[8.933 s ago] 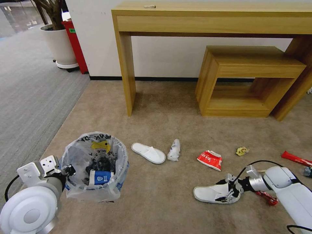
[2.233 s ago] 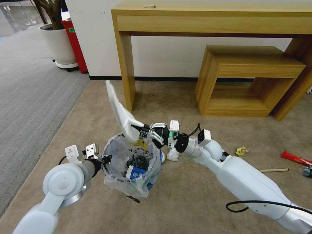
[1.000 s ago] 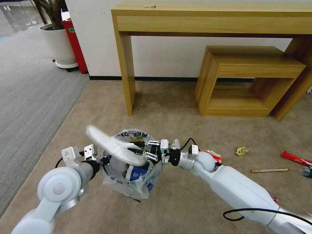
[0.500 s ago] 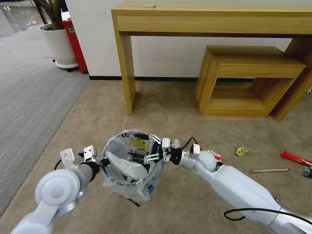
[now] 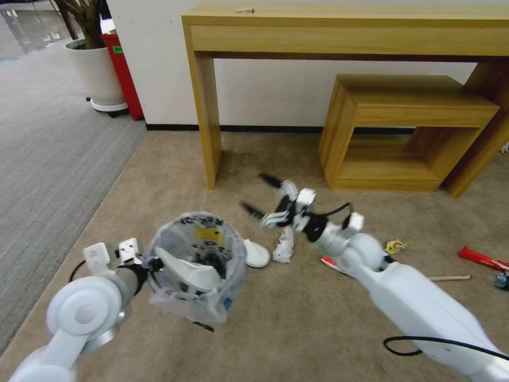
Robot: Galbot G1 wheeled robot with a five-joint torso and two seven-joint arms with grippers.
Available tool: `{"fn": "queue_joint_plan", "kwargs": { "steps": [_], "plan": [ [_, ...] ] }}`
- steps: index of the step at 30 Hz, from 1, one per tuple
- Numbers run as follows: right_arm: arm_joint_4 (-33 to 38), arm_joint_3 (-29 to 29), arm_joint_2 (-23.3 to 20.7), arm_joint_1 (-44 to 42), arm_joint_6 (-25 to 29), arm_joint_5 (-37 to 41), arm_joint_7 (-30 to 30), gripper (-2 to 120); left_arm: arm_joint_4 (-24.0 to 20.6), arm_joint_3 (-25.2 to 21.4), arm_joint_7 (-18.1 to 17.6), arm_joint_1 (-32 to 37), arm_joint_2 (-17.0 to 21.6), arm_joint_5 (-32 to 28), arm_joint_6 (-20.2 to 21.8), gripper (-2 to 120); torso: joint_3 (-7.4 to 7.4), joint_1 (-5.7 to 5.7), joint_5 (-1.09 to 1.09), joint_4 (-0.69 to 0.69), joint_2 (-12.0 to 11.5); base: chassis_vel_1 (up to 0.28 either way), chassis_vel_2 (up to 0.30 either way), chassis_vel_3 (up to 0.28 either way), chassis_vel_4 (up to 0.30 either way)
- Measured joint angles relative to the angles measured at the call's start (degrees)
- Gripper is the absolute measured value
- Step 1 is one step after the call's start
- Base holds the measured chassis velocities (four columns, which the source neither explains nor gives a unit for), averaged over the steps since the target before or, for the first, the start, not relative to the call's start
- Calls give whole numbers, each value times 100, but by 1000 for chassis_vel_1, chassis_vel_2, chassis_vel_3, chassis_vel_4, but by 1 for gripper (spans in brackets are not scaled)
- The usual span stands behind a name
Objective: Pick up the trash bin and place the garbage on the floor into it.
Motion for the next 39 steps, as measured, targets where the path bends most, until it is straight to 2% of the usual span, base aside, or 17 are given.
{"fn": "queue_joint_plan", "kwargs": {
  "steps": [1,2,5,6,9,16,23,32,39],
  "plan": [
    [127,378,-102,-305,-158,-205,407,100,-38,-87,-1,73,34,135,-23,0,0,0,0,0,0,0,0,0,0],
    [127,378,-102,-305,-158,-205,407,100,-38,-87,-1,73,34,135,-23,0,0,0,0,0,0,0,0,0,0],
    [352,1216,-195,-1046,-353,-717,1196,100,-114,-315,-81,221,73,349,-45,0,-1,0,0,-1,0,0,0,0,0],
    [352,1216,-195,-1046,-353,-717,1196,100,-114,-315,-81,221,73,349,-45,0,-1,0,0,-1,0,0,0,0,0],
    [421,1845,-99,-1579,-380,-1087,1666,100,-164,-498,-135,339,58,373,-43,0,-1,0,0,0,0,0,0,0,0],
    [450,2494,167,-2309,-146,-1364,1860,100,-214,-633,-244,438,16,364,-37,0,-1,0,-1,0,0,0,0,0,0],
    [520,2713,364,-2659,3,-1400,1690,100,-229,-678,-218,483,33,334,-30,0,-1,0,0,-1,1,0,0,0,0],
    [521,2643,462,-2667,121,-1417,1539,100,-297,-756,-183,573,13,333,-25,0,-1,0,-1,0,1,-14,8,5,-15],
    [511,2608,470,-2638,178,-1410,1427,100,-304,-853,-163,605,19,333,-25,0,0,0,-2,-1,0,-131,130,125,-131]
  ]
}}
